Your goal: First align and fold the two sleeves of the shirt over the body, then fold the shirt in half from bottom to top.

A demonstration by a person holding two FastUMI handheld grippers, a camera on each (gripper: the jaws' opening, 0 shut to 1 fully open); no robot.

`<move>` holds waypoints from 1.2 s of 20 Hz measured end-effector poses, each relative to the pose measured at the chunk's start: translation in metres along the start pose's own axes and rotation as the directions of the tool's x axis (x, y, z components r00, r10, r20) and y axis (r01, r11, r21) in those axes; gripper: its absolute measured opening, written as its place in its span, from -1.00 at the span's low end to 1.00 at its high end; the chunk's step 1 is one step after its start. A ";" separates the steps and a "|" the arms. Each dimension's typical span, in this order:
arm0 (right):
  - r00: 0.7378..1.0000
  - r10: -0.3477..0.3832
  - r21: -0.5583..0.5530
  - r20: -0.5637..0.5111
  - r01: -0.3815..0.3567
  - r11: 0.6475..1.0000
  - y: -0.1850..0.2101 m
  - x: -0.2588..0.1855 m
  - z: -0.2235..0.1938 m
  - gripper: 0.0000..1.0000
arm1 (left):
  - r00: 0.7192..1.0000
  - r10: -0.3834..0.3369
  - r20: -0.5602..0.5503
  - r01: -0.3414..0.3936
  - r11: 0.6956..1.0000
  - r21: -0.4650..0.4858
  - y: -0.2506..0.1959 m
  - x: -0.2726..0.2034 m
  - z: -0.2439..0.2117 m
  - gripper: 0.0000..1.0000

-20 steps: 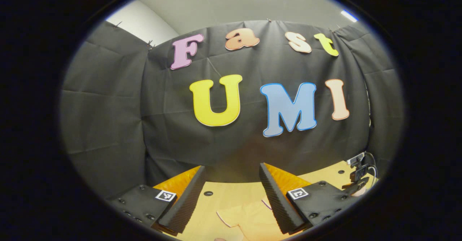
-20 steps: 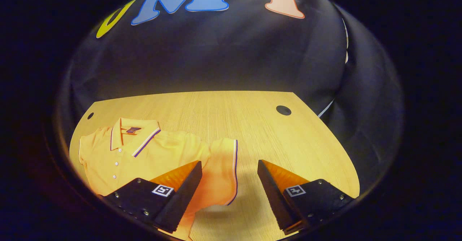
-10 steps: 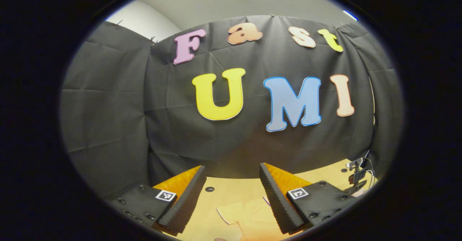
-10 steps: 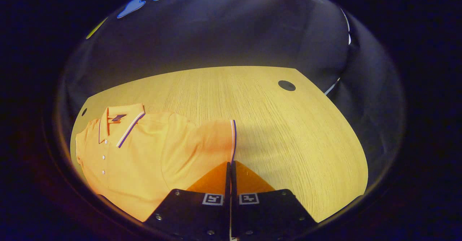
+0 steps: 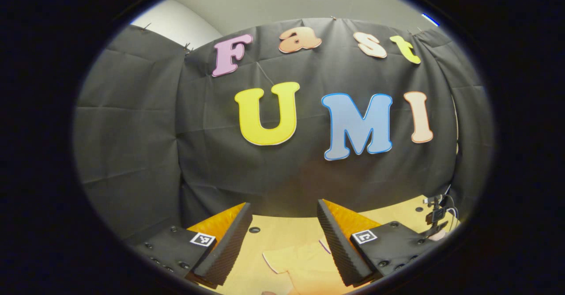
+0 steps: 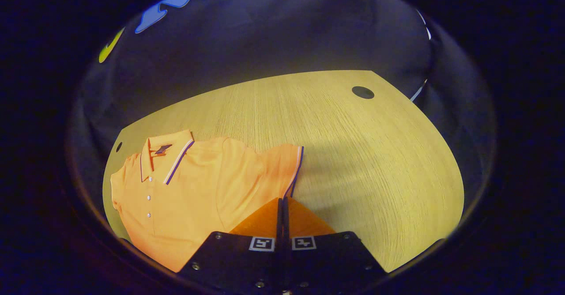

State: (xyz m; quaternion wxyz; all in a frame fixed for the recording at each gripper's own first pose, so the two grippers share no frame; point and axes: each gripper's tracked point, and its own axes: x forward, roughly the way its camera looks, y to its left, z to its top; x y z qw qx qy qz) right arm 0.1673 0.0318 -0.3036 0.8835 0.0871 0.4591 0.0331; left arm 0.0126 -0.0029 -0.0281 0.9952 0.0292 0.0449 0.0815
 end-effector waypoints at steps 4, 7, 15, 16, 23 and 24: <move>0.996 0.081 -0.039 0.032 -0.080 0.996 0.042 -0.008 0.020 -1.00 | 1.000 0.009 0.005 -0.009 1.000 -0.002 0.004 -0.002 0.001 0.97; 0.984 0.171 -0.084 0.056 -0.166 0.983 0.096 -0.018 0.033 -1.00 | 1.000 0.018 0.007 -0.018 1.000 -0.005 0.011 -0.005 0.001 0.96; 0.925 0.379 -0.226 -0.016 -0.372 0.900 0.246 -0.034 0.003 -1.00 | 0.997 0.080 0.002 -0.080 0.997 -0.018 0.045 -0.017 -0.004 0.96; 0.920 0.391 -0.240 -0.030 -0.387 0.890 0.258 -0.036 -0.002 -1.00 | 0.996 0.087 0.000 -0.087 0.996 -0.017 0.049 -0.018 -0.003 0.96; 0.916 0.397 -0.279 -0.055 -0.396 0.875 0.278 -0.041 -0.019 -0.92 | 0.994 0.107 -0.013 -0.108 0.994 -0.027 0.065 -0.022 -0.013 0.96; 0.920 0.390 -0.285 -0.048 -0.387 0.877 0.276 -0.043 -0.016 -0.67 | 0.994 0.106 -0.018 -0.107 0.994 -0.028 0.066 -0.020 -0.014 0.96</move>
